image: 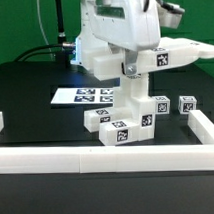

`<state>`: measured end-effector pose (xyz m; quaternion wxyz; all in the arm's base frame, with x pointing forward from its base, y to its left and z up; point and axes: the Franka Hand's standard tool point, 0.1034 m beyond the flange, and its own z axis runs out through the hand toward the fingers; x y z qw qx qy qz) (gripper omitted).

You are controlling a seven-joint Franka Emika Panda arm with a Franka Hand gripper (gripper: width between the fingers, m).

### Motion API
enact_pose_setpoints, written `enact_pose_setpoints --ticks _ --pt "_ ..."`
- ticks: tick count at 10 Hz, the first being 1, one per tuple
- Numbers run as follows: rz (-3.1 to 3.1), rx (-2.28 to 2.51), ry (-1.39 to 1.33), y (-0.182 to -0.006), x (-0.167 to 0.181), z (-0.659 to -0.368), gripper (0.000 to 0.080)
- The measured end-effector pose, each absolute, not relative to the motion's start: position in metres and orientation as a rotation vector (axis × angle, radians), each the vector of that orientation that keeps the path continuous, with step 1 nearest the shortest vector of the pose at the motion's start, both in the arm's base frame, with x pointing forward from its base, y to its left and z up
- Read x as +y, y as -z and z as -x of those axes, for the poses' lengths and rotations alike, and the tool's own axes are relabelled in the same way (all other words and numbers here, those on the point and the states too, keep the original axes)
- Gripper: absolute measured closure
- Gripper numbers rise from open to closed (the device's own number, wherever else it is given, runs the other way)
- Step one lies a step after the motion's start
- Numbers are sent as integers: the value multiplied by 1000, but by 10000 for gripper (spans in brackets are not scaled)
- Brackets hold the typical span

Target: Assemble chair

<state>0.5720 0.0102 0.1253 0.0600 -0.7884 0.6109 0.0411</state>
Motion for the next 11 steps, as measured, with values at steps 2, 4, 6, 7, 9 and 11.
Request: enact_pose_setpoints --ticks 2,4,6,7,9,11 --pt "2381 1842 -127 -132 13 -573 515" --pt "2387 1838 -124 -128 12 -572 515" --pt "2389 1828 -117 -130 6 -573 515" --pt "2376 1793 -57 -136 2 -578 515" --pt "2340 1780 -2 -141 -2 -576 515" --pt "2345 1779 -8 -140 -1 -576 515"
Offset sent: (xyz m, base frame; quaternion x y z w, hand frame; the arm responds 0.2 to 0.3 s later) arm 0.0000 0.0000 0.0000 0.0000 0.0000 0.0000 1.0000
